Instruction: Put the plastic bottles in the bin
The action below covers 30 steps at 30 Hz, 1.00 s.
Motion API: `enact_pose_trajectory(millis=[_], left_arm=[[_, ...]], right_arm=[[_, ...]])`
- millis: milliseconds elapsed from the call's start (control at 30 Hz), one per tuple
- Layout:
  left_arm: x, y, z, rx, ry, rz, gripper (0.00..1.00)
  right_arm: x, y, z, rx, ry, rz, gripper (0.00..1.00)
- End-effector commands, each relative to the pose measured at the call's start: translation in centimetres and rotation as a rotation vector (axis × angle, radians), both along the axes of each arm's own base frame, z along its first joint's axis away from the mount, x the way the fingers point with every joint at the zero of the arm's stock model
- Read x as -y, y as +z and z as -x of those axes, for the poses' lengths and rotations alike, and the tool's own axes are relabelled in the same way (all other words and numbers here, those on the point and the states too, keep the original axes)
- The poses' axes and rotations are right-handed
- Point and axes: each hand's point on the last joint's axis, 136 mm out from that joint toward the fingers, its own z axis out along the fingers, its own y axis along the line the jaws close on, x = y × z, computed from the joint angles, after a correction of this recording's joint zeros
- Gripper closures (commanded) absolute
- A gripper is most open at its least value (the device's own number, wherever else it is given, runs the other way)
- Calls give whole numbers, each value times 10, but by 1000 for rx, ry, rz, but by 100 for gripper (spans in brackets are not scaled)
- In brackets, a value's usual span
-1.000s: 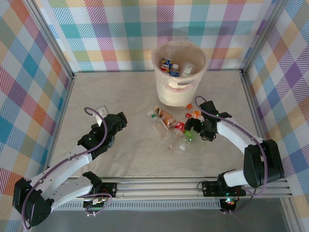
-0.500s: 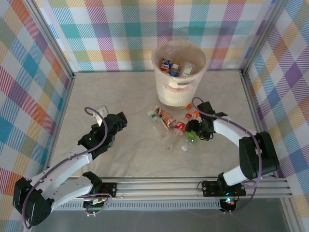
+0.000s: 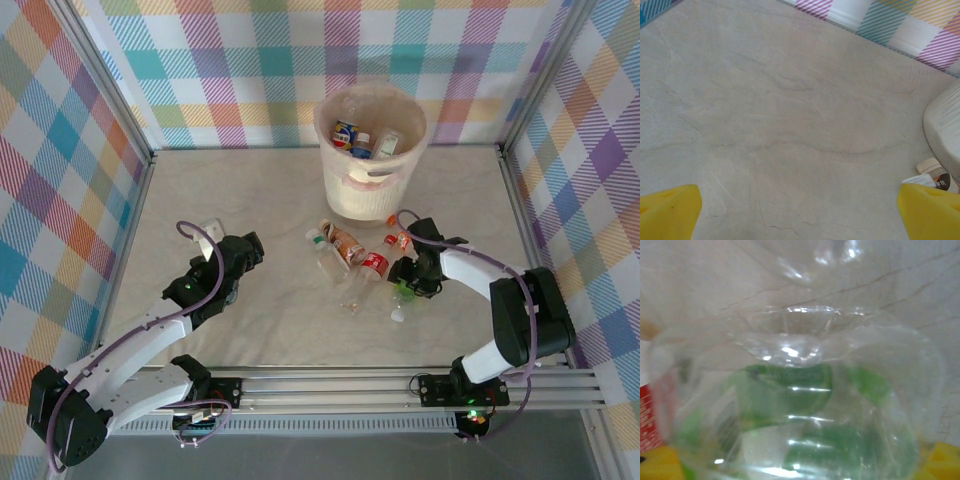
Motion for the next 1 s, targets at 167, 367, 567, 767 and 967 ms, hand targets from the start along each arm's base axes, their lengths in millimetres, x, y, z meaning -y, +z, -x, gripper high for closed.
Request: enact_pose_trajectory(millis=[167,367,567,767,967], left_arm=[[-3,5,-3,21,34,11,0],[-1,5,-5,20,30,12,0],[1,5,-7,21,28,17,0],[-2,8,-7,21,40,6,0],[-6,15,-7,28,53,-8,0]], right_arm=[[6,12,8,17,2,18,52],[5,64,4,151,16,-14,59],[0,149,-10,382,46,-77,64],[-9,234,-36,559,121,-86,64],[-20,311,-75,706,217,-38,64]])
